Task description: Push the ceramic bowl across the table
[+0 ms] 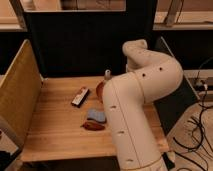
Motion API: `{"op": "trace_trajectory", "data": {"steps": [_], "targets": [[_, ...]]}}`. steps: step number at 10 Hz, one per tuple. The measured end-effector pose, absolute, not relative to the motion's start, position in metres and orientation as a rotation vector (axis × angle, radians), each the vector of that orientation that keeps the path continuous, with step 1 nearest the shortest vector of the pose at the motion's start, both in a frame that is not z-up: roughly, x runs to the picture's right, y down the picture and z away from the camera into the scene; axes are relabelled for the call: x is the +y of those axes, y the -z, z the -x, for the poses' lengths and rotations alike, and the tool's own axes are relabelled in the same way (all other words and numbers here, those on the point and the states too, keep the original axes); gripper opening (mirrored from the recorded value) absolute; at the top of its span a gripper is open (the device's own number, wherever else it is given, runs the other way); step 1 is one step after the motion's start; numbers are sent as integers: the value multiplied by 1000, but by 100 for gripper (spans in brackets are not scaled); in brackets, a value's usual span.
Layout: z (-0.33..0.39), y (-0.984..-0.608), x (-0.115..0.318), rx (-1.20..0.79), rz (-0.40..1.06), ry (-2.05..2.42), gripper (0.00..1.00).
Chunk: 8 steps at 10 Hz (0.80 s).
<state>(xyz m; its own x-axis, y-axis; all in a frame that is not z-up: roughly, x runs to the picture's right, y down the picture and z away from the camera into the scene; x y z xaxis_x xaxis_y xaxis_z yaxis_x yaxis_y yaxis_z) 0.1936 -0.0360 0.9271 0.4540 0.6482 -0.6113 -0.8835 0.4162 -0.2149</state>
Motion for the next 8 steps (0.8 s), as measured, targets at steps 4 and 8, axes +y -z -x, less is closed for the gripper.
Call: {"op": "trace_trajectory", "data": {"steps": [4, 8], "targets": [[-193, -929, -33, 482, 565, -1007, 0], [-189, -951, -7, 523, 605, -999, 0]]}}
